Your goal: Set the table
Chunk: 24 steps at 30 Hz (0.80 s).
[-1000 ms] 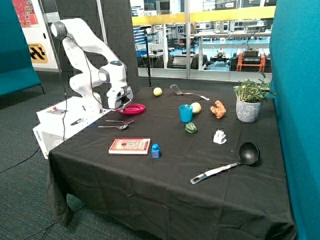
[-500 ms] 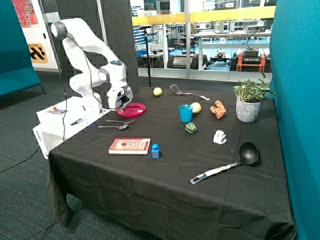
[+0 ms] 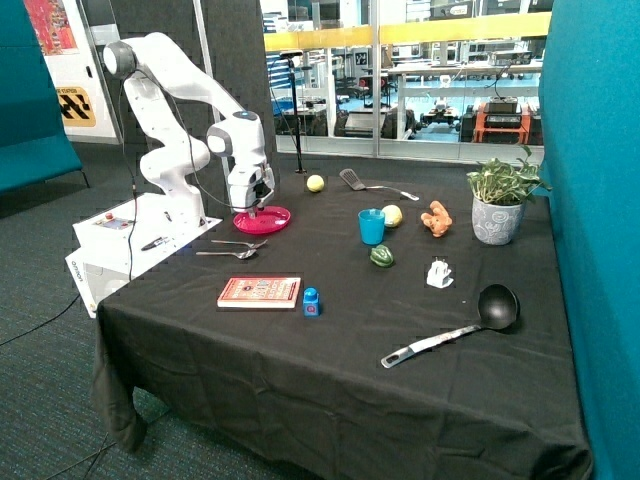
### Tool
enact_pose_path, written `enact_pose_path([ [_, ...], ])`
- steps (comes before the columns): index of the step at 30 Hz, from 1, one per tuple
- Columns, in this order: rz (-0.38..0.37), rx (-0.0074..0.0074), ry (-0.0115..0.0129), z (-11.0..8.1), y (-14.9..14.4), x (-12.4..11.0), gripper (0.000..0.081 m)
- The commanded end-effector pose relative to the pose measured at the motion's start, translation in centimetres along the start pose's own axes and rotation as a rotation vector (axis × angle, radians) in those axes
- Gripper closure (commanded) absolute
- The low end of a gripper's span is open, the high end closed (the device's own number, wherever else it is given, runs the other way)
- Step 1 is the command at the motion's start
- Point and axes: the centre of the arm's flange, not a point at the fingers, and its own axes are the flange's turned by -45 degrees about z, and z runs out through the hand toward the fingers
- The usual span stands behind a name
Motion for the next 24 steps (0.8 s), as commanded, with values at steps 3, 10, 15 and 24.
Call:
enact_pose_path([
  [3, -0.035, 0.0012, -0.0044, -1.6, -1.5, 3.0, 0.0342],
  [10, -0.015, 0.0012, -0.0044, -2.8, -1.6, 6.2, 0.0417],
  [15, -0.008, 0.0012, -0.0044, -4.0, -1.9, 9.3, 0.0450],
  [24, -0.031, 0.0012, -0.0044, -5.6, -3.4, 12.7, 0.0481],
])
